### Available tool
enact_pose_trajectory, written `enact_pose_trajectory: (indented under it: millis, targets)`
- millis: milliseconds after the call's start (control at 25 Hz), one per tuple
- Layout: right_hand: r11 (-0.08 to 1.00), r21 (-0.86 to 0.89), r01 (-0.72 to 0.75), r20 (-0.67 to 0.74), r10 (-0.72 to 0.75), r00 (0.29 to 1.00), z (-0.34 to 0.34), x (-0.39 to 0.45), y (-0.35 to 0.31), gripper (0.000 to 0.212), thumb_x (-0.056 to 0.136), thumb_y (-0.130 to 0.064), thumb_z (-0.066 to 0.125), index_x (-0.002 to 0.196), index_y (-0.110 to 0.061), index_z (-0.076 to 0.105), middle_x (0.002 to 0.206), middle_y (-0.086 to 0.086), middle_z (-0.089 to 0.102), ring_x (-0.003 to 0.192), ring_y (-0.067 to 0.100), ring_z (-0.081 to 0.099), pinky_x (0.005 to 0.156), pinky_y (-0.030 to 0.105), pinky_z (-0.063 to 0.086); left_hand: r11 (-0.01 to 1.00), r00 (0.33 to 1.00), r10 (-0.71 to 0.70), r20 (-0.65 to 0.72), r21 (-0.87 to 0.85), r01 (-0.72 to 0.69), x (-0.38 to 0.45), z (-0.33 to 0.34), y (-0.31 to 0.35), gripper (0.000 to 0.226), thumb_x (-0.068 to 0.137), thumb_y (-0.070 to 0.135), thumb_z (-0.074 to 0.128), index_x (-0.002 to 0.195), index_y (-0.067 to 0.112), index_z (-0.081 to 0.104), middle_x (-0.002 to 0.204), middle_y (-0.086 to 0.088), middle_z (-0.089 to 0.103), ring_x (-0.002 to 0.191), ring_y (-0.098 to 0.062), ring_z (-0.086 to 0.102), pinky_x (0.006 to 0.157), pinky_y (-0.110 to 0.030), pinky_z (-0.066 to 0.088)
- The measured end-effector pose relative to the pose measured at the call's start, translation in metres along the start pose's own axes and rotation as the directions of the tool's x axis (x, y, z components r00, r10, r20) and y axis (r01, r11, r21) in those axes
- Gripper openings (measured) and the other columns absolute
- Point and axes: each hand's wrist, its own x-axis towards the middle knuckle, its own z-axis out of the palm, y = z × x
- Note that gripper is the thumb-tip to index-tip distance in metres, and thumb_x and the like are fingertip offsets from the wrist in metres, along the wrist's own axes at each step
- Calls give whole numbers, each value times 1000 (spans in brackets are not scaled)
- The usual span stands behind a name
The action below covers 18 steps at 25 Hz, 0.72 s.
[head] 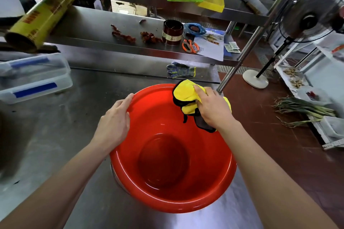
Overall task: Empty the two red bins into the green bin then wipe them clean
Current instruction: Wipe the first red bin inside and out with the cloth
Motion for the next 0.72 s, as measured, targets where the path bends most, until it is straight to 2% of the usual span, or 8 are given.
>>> enact_pose_trajectory:
  millis: [280, 480, 560, 720]
  targets:
    - [995, -20, -96, -28, 95, 995, 4, -16, -2, 57, 103, -38, 44, 156, -27, 28, 133, 14, 49, 119, 37, 48, 93, 50, 46, 997, 999, 36, 22, 74, -38, 12, -6, -1, 59, 103, 19, 47, 158, 33, 30, 155, 2, 42, 127, -34, 55, 98, -52, 46]
    - [974, 11, -226, -62, 226, 972, 6, -38, -11, 56, 102, -35, 45, 154, -25, 29, 131, 14, 49, 118, 37, 49, 89, 48, 44, 981, 986, 10, -165, 193, 23, 17, -17, 5, 65, 95, 33, 64, 153, 20, 37, 140, -6, 51, 104, -37, 66, 78, -50, 54]
    - [958, 17, -286, -69, 286, 956, 7, -47, -12, 55, 102, -33, 45, 154, -24, 28, 132, 15, 48, 117, 37, 49, 88, 47, 44, 986, 985, -9, -172, 165, 38, 8, -21, 7, 62, 94, 32, 66, 149, 18, 41, 139, -7, 50, 106, -37, 64, 81, -51, 53]
    - [911, 85, -403, -63, 408, 911, 8, -62, -12, 55, 101, -32, 46, 153, -23, 30, 130, 16, 47, 116, 38, 48, 90, 49, 43, 995, 994, -33, -106, 89, 43, -41, -19, 13, 62, 92, 33, 65, 149, 23, 42, 152, -7, 38, 126, -37, 51, 105, -49, 45]
